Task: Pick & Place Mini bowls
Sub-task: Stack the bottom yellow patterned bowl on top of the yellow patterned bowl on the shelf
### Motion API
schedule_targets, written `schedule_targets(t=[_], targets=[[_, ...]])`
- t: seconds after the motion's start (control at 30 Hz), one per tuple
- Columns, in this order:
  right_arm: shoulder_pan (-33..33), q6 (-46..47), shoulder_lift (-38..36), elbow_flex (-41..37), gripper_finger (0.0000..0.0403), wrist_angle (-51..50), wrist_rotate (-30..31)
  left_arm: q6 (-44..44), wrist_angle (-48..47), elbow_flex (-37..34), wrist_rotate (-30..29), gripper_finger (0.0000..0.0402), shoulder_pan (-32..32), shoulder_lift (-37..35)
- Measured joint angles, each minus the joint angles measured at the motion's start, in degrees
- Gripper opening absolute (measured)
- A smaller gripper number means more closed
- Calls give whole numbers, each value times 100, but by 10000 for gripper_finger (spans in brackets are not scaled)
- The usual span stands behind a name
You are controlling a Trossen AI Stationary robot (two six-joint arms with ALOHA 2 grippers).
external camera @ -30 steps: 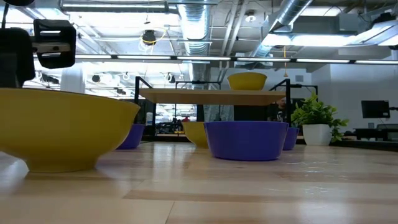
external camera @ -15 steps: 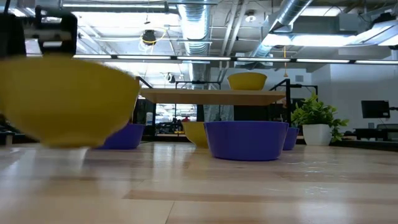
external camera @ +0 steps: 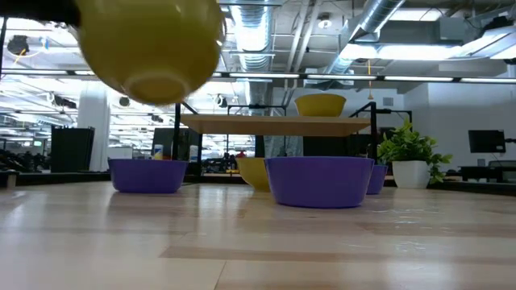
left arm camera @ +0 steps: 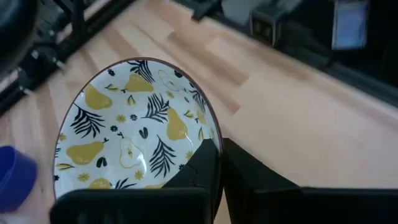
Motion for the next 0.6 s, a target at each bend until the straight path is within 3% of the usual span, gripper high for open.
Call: schedule_targets(t=[0.33,0.47,0.6], targets=[[88,530,1316,-2,127,1107,567,807,-398,135,84,11,601,0],[135,582,1797,-2,127,1684,1015,738,-574,135,-399,11,610,22],[128,782,2160,-1,127,2163,1025,725,-559,135,-831,11,561,83]])
